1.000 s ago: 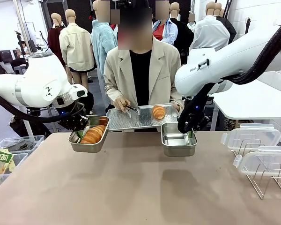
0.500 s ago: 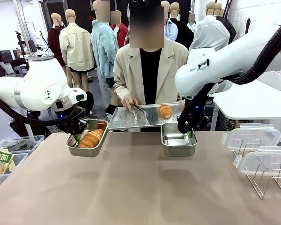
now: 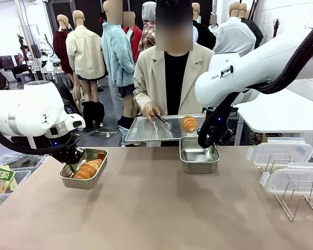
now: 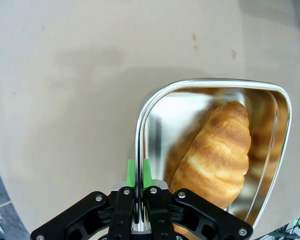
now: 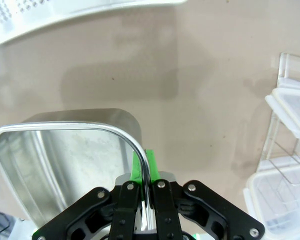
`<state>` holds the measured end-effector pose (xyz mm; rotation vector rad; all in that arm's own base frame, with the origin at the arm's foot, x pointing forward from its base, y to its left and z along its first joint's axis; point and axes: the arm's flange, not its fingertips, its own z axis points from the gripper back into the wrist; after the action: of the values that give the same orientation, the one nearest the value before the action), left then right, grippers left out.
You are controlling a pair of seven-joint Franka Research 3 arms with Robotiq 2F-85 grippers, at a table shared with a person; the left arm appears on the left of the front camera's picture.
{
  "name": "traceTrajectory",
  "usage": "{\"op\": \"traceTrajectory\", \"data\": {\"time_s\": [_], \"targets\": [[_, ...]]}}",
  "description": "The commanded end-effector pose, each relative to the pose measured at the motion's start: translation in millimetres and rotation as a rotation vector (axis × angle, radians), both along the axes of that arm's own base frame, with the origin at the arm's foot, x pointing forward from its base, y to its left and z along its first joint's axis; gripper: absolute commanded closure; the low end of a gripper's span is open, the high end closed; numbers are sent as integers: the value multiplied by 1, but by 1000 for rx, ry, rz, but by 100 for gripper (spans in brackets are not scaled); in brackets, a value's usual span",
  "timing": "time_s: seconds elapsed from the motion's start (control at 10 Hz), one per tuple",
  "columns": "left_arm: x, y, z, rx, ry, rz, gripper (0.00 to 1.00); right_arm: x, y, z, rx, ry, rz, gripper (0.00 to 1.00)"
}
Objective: Place the bread in airtight containers.
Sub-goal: Once an object is inside an Airtight Container , place the container in the center of the table.
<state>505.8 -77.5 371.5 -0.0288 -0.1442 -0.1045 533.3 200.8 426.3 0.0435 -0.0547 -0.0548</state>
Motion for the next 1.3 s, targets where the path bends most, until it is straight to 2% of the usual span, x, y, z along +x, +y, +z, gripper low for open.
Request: {"op": "traceTrajectory", "data": {"time_s": [0.0, 0.2, 0.4, 0.8, 1.1, 1.2], "targets": [[16, 4, -18, -41, -5, 22, 100, -3, -1, 1, 3, -15, -1, 100], [24, 13, -44, -57, -20, 53, 100, -3, -1, 1, 3, -15, -1, 100], [30, 28, -61, -135, -69, 100, 100, -3, -1, 1, 3, -15, -1, 100], [47, 35, -78, -103, -15, 104, 98, -3, -1, 1, 3, -15, -1, 100], [44, 32, -61, -81, -30, 74, 40, -3, -1, 1, 3, -15, -1, 100], [40, 33, -45, -93, -35, 43, 20, -3, -1, 1, 3, -15, -1, 100]]}}
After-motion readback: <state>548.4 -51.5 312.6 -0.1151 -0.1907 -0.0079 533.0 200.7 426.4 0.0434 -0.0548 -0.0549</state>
